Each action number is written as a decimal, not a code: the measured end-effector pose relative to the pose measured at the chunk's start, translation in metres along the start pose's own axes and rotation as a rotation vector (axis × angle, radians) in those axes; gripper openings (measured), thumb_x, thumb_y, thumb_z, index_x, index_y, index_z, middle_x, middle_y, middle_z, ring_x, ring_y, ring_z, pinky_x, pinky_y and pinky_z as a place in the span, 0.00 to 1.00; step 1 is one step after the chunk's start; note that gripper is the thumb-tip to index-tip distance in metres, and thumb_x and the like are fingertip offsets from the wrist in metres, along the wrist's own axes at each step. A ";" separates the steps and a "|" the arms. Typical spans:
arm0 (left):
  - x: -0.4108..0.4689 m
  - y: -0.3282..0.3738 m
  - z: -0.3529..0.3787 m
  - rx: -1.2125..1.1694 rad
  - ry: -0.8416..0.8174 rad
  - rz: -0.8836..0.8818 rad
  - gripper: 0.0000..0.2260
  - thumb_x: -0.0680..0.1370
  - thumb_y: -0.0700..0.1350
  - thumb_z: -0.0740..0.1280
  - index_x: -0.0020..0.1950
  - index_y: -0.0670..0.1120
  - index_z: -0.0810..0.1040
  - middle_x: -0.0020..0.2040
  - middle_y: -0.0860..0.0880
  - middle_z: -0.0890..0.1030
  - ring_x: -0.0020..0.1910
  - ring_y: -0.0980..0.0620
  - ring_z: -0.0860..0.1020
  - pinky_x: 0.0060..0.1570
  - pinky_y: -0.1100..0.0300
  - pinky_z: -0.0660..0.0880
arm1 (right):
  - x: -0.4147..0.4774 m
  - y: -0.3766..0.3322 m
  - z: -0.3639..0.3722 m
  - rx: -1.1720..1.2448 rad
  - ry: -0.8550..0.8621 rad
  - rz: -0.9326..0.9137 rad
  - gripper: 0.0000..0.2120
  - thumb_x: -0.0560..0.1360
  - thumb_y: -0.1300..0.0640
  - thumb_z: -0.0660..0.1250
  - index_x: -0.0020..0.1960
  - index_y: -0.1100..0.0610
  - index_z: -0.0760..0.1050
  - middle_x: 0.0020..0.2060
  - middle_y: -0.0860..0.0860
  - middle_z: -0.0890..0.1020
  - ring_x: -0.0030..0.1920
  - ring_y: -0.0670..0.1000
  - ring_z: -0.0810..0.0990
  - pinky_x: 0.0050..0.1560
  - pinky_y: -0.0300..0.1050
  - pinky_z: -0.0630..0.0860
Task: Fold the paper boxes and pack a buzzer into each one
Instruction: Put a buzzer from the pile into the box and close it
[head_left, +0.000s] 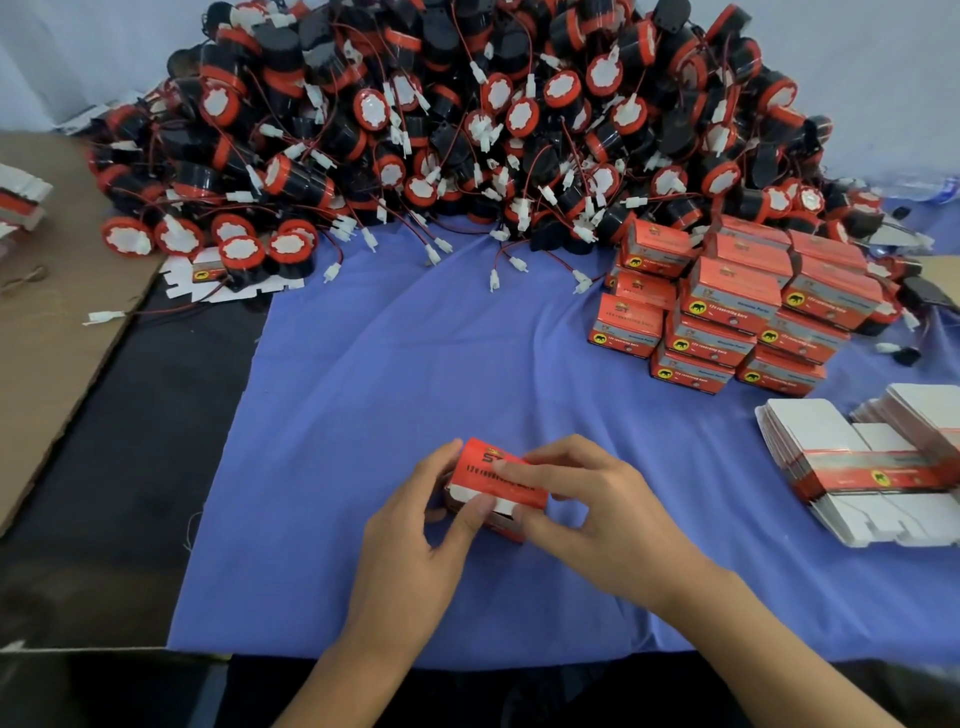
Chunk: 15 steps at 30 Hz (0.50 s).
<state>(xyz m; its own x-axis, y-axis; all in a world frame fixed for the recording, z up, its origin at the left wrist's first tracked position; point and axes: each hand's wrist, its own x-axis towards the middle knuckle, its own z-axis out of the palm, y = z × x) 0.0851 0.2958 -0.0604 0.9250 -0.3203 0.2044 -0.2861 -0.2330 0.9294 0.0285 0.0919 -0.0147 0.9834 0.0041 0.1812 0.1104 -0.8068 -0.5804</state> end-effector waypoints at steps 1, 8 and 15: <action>0.001 0.000 0.000 0.014 0.011 0.004 0.19 0.79 0.60 0.70 0.70 0.63 0.75 0.61 0.66 0.82 0.58 0.60 0.82 0.54 0.68 0.78 | -0.001 -0.001 0.000 0.003 0.017 0.003 0.20 0.76 0.49 0.72 0.67 0.36 0.79 0.56 0.38 0.78 0.55 0.40 0.80 0.55 0.31 0.73; 0.007 0.004 -0.006 -0.083 -0.032 -0.053 0.22 0.77 0.52 0.74 0.69 0.67 0.75 0.56 0.65 0.84 0.55 0.63 0.83 0.51 0.72 0.77 | -0.007 -0.008 0.010 0.044 0.067 0.036 0.20 0.78 0.51 0.73 0.68 0.39 0.79 0.58 0.40 0.77 0.59 0.42 0.79 0.59 0.41 0.77; 0.018 0.008 -0.022 0.060 -0.185 0.025 0.21 0.79 0.45 0.73 0.69 0.63 0.79 0.55 0.62 0.82 0.55 0.60 0.82 0.54 0.69 0.77 | -0.019 -0.018 0.031 0.185 0.164 0.116 0.24 0.78 0.52 0.70 0.72 0.36 0.72 0.65 0.33 0.74 0.65 0.35 0.75 0.63 0.27 0.69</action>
<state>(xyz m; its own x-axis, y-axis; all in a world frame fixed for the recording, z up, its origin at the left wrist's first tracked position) 0.1050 0.3087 -0.0429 0.8571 -0.4890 0.1623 -0.3280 -0.2750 0.9038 0.0125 0.1251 -0.0323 0.9562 -0.1898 0.2228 0.0379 -0.6745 -0.7373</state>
